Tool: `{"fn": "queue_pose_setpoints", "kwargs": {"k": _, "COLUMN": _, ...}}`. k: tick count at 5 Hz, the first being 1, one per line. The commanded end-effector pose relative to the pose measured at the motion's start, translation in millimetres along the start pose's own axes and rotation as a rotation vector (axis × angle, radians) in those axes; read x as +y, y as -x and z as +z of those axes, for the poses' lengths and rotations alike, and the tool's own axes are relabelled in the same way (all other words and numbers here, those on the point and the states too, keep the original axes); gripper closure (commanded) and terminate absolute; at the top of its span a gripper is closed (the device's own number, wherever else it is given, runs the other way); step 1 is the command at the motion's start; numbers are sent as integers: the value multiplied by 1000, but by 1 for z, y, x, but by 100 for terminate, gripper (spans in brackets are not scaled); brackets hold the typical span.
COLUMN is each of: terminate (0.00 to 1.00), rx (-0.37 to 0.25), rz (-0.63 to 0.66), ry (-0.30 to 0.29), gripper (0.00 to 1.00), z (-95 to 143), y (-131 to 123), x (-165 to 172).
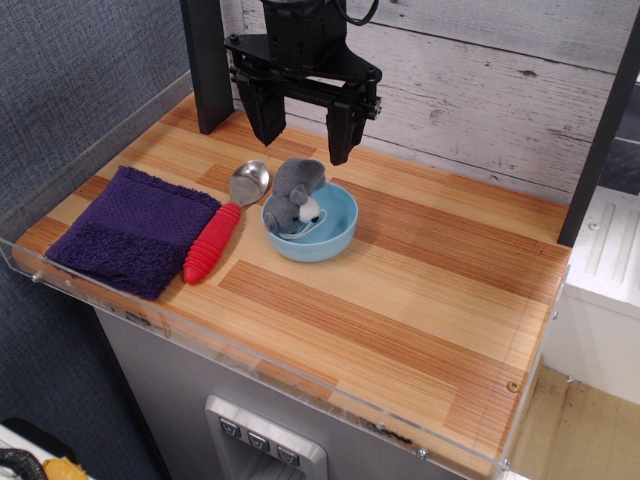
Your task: Slide everything to the right edge
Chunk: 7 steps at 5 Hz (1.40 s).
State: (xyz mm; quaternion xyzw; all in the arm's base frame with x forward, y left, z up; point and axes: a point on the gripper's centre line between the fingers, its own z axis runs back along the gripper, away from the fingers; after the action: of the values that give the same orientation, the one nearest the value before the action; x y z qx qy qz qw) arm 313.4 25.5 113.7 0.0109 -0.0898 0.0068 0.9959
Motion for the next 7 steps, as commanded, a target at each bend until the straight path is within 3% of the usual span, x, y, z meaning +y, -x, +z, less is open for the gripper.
{"fn": "queue_pose_setpoints", "kwargs": {"k": 1, "terminate": 0, "rx": 0, "rz": 0, "ry": 0, "gripper": 0, "z": 0, "y": 0, "x": 0}}
{"fn": "queue_pose_setpoints", "kwargs": {"k": 2, "terminate": 0, "rx": -6, "rz": 80, "ry": 17, "gripper": 0, "z": 8, "y": 20, "x": 32}}
{"fn": "queue_pose_setpoints", "kwargs": {"k": 4, "terminate": 0, "rx": 10, "rz": 129, "ry": -58, "gripper": 0, "z": 14, "y": 52, "x": 90}}
{"fn": "queue_pose_setpoints", "kwargs": {"k": 6, "terminate": 0, "rx": -53, "rz": 195, "ry": -80, "gripper": 0, "z": 1, "y": 74, "x": 124}}
{"fn": "queue_pose_setpoints", "kwargs": {"k": 7, "terminate": 0, "rx": -46, "rz": 215, "ry": -99, "gripper": 0, "z": -12, "y": 78, "x": 134}}
